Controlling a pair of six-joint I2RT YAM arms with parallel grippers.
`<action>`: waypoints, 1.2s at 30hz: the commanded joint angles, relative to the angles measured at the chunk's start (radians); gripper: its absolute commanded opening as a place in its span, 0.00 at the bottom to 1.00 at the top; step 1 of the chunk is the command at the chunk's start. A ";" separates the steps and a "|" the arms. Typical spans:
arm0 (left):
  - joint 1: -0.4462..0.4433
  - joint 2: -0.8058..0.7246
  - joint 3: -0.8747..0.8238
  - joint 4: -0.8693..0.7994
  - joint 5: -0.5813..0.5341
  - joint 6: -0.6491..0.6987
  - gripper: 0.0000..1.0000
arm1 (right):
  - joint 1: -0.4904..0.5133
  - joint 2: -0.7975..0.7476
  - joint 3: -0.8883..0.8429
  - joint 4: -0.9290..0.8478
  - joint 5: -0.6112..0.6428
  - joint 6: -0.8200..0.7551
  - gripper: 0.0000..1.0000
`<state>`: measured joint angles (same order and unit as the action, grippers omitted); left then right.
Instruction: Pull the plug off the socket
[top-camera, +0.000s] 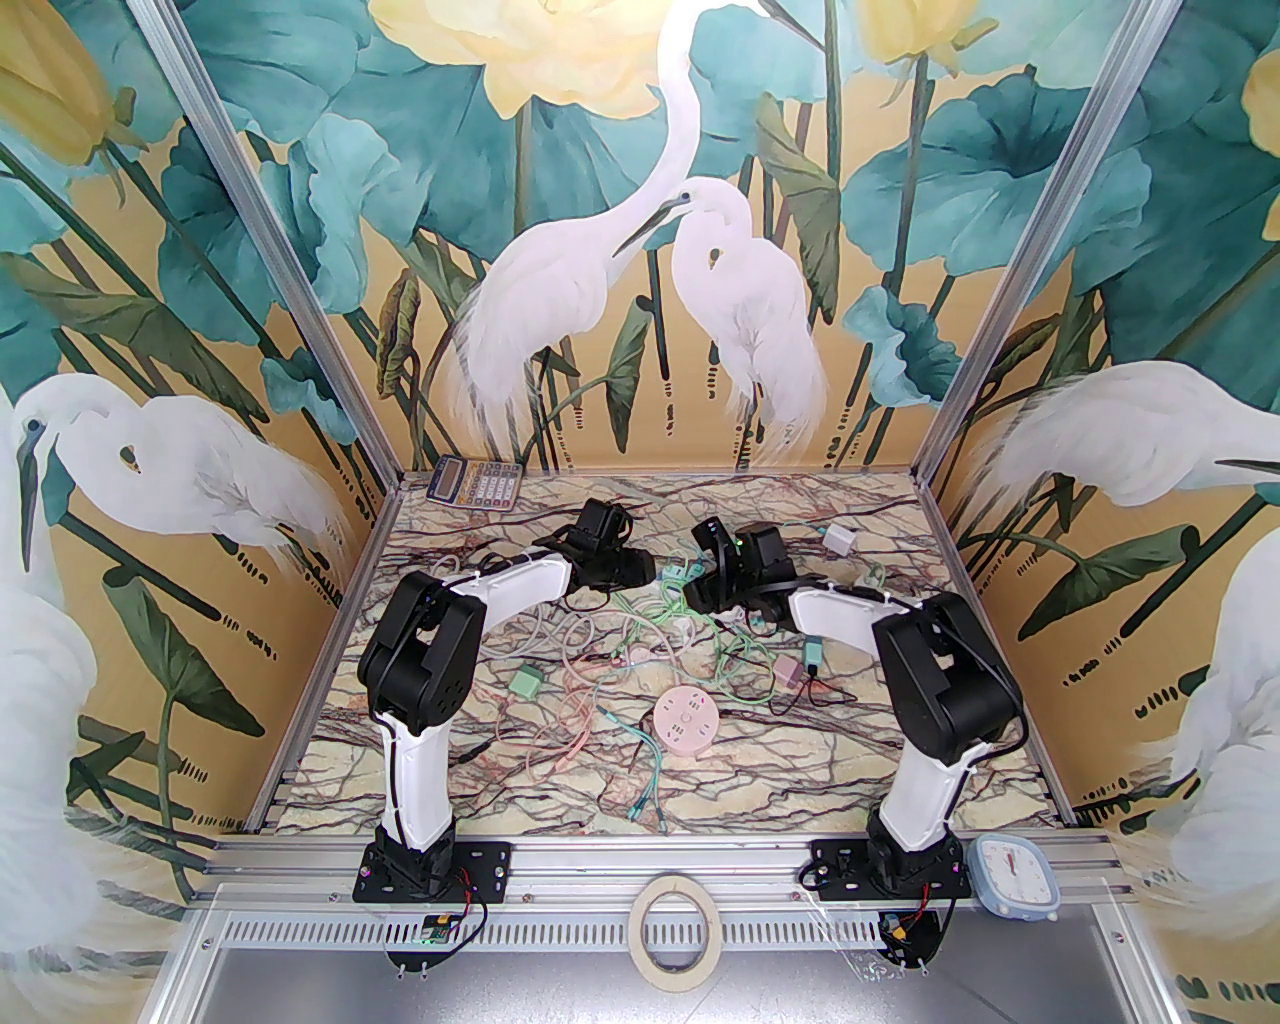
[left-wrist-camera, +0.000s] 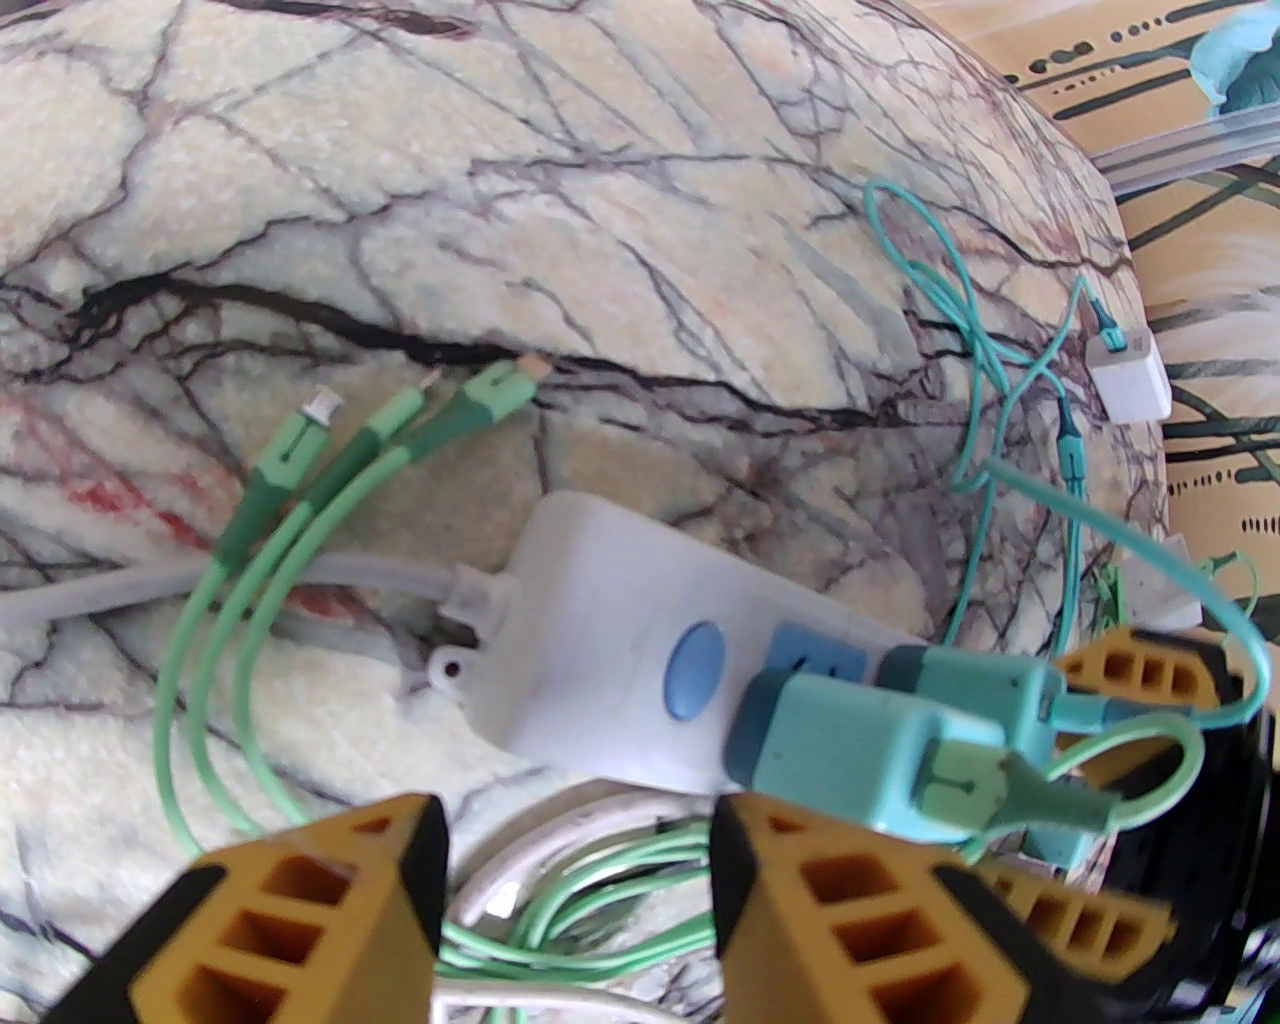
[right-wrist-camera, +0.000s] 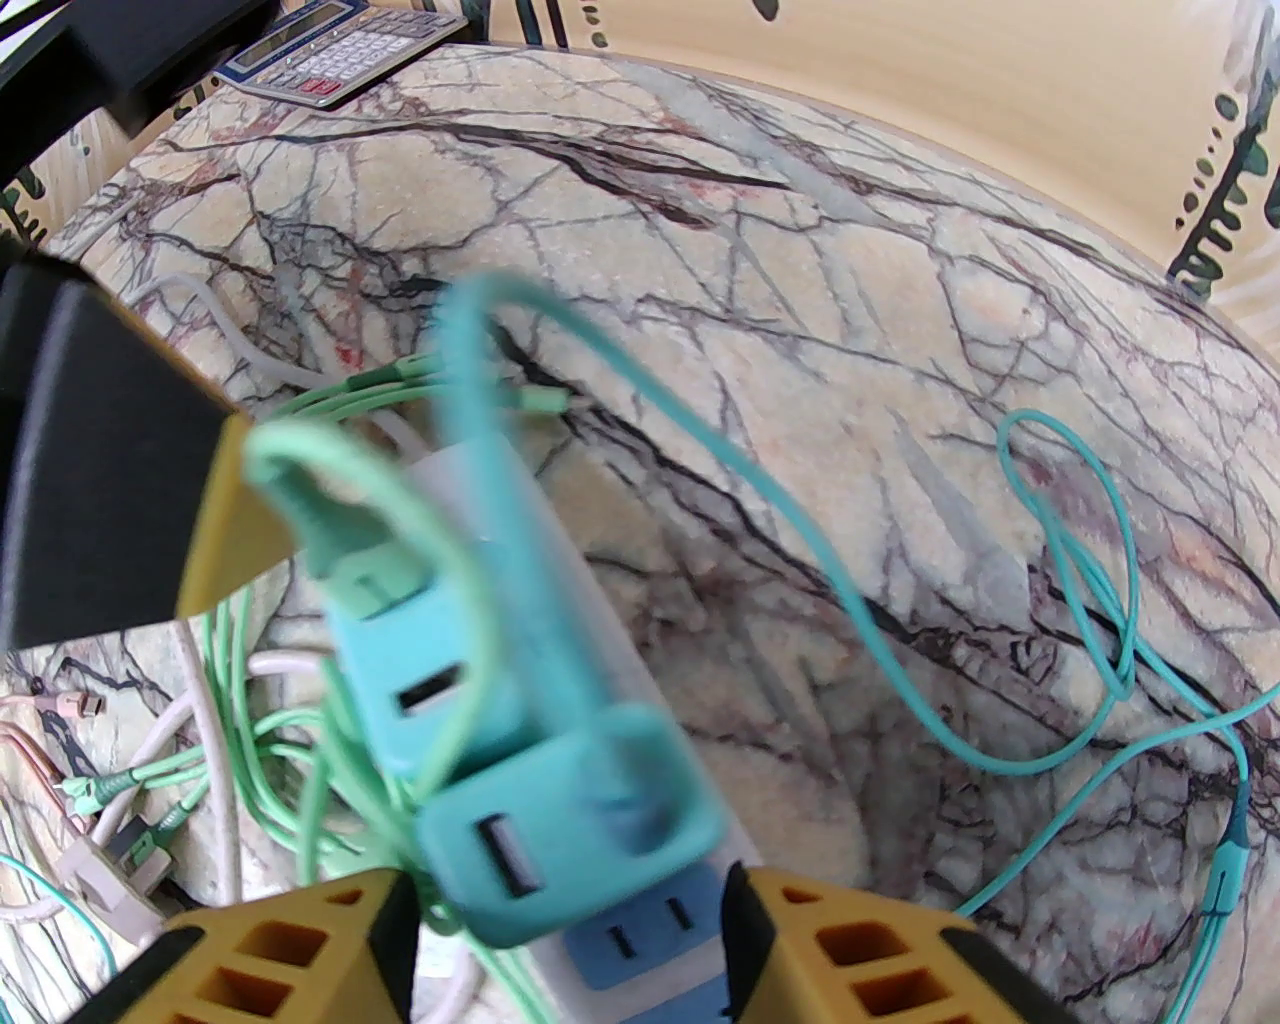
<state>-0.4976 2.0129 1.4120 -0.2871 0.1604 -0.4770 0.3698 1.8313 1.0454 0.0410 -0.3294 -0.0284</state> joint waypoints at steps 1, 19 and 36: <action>-0.002 0.043 0.014 0.012 0.042 0.025 0.50 | -0.031 0.021 0.038 -0.022 -0.088 -0.023 0.56; -0.001 0.117 0.128 -0.046 0.045 0.056 0.51 | -0.009 0.118 0.135 -0.059 -0.086 -0.120 0.56; 0.010 0.186 0.229 -0.193 -0.014 0.048 0.51 | 0.068 0.072 0.109 -0.089 -0.003 -0.120 0.35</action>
<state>-0.4831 2.1857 1.6375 -0.4480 0.1558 -0.4404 0.3828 1.9411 1.1900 -0.0284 -0.3450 -0.1543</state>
